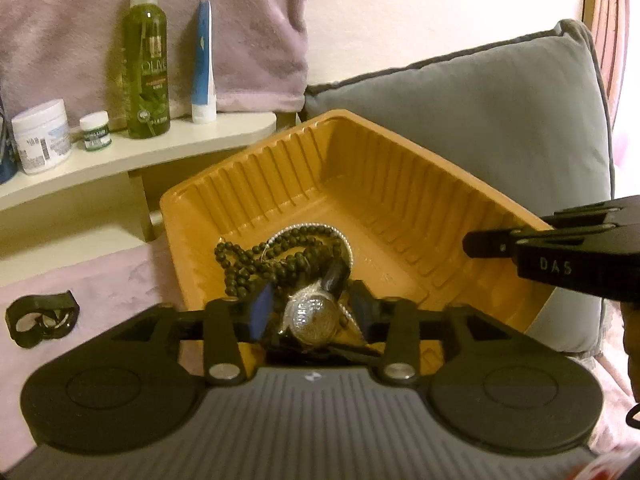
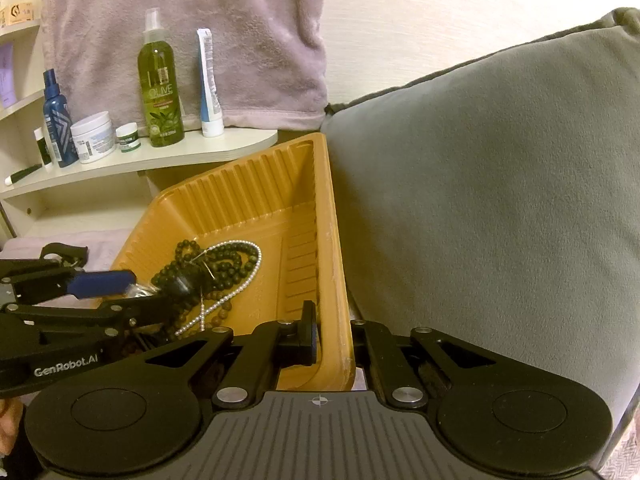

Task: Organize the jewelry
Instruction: 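Carry the silver watch into the orange tray and open the left tool, then return the left tool to the towel and grasp the black ring holder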

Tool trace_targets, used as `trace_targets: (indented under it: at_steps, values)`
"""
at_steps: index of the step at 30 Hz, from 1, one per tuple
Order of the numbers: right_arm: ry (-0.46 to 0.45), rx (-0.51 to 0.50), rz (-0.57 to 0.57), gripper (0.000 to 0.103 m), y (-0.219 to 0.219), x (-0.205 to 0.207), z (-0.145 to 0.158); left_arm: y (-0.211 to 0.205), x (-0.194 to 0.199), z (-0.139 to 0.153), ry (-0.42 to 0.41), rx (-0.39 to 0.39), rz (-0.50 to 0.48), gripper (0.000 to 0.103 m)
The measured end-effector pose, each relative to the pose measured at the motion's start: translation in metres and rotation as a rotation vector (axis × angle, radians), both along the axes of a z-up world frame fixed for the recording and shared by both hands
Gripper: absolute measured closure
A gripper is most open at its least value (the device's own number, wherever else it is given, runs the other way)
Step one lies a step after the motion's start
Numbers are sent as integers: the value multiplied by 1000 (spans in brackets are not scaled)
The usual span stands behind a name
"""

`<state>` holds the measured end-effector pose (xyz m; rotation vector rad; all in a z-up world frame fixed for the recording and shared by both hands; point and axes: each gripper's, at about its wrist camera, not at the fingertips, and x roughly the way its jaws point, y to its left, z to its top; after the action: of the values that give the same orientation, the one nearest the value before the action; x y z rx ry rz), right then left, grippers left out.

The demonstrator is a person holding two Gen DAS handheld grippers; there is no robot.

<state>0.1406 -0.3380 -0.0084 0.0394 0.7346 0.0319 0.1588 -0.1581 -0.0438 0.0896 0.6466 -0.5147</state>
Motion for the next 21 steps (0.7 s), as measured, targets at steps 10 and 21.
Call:
trace_targets:
  at_steps: [10, 21]
  values:
    - [5, -3, 0, 98, -1, 1, -2, 57, 1, 14, -93, 31, 148, 54]
    - [15, -13, 3, 98, -1, 5, -5, 146, 24, -3, -128, 188, 353, 41]
